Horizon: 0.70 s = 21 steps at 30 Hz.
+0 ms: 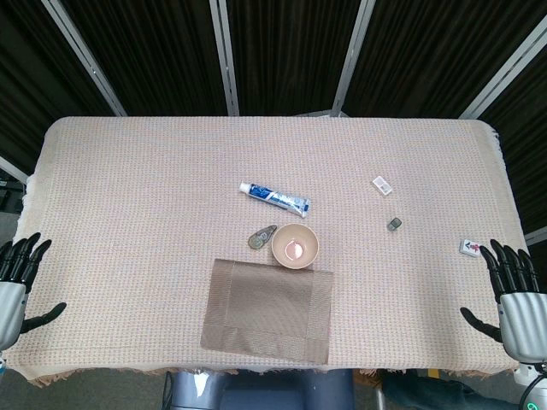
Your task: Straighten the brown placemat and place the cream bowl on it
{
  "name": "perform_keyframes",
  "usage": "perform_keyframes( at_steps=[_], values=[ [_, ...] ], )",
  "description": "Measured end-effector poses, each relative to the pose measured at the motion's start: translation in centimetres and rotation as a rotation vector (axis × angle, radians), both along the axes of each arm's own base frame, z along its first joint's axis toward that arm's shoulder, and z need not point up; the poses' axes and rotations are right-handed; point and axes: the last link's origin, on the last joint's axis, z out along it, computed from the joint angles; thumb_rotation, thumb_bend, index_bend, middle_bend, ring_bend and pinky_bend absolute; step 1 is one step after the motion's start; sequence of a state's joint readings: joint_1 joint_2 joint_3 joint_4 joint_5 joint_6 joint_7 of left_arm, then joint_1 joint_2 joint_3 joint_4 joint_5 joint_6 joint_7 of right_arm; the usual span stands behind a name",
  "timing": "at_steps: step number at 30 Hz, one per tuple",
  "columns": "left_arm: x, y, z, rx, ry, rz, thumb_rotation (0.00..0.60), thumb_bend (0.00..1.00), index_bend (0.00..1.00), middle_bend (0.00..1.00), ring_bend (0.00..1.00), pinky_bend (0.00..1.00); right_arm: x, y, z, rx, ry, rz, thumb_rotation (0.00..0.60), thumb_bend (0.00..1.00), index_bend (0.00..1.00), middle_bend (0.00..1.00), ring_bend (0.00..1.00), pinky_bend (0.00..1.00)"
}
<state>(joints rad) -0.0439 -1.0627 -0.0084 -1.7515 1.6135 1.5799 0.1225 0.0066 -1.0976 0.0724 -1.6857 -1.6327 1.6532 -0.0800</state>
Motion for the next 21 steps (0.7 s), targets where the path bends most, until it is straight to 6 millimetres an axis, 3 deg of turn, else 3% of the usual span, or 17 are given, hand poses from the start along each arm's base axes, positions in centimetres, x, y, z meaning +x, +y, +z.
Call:
perform_keyframes(
  at_steps=[12,17,21],
  values=[
    [0.1,0.3,0.1,-0.001,-0.008,-0.002,0.600,0.00,0.00,0.00,0.00,0.00,0.1,-0.7,-1.4,0.071,0.016,0.008,0.600,0.00,0.00,0.00,0.00,0.00],
    [-0.2,0.8,-0.2,-0.005,-0.002,0.014,0.600,0.00,0.00,0.00,0.00,0.00,0.8,-2.9,-3.3,0.175,0.070,0.047,0.600,0.00,0.01,0.00,0.00,0.00],
    [-0.4,1.4,-0.5,-0.010,0.010,0.028,0.600,0.00,0.00,0.00,0.00,0.00,2.3,-5.7,-5.7,0.298,0.110,0.107,0.600,0.00,0.11,0.00,0.00,0.00]
  ],
)
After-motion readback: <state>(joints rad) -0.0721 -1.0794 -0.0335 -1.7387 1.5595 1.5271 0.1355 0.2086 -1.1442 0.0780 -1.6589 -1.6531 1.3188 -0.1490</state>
